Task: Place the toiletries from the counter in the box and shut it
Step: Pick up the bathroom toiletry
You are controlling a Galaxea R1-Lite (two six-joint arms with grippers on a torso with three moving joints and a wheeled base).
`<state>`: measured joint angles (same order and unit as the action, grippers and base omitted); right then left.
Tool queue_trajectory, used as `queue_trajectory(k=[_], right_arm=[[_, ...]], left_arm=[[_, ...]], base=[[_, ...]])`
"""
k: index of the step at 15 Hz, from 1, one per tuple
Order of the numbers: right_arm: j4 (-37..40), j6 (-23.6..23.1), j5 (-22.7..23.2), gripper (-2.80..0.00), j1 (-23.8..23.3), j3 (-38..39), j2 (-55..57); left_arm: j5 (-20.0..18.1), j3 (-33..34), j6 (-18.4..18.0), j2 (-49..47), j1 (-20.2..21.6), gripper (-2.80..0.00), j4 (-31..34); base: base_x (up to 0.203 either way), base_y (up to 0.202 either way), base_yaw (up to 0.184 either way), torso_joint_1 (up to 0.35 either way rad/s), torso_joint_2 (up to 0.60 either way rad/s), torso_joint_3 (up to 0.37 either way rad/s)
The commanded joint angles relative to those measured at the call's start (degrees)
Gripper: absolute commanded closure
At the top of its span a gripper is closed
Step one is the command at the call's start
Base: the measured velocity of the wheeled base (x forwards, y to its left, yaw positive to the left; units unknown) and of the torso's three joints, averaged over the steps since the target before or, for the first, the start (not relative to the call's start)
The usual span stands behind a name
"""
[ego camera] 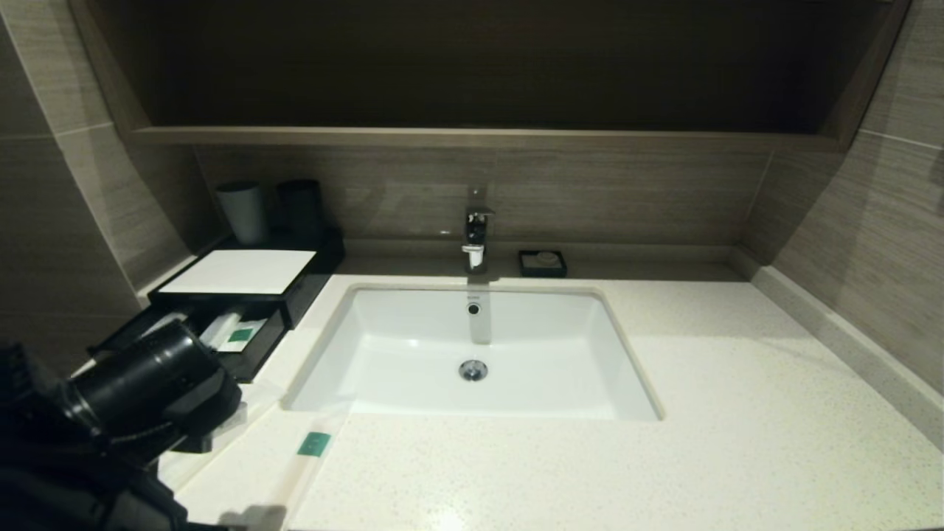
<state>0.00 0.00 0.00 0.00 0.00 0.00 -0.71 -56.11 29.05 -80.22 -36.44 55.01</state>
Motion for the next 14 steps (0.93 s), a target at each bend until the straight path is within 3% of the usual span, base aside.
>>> queue_trajectory(k=[1,14], right_arm=[[0.0,0.0,0.0,0.0,0.0,0.0,0.0],[0.0,0.0,0.0,0.0,0.0,0.0,0.0]], left_arm=[[-0.1,0.0,0.3,-0.8,-0.1,-2.8,0.3],[0.0,4.3,0.6,-2.5,-0.1,-2.8,-5.8]], base=[[0.0,0.0,0.0,0.0,0.0,0.0],[0.0,0.0,0.0,0.0,0.0,0.0]])
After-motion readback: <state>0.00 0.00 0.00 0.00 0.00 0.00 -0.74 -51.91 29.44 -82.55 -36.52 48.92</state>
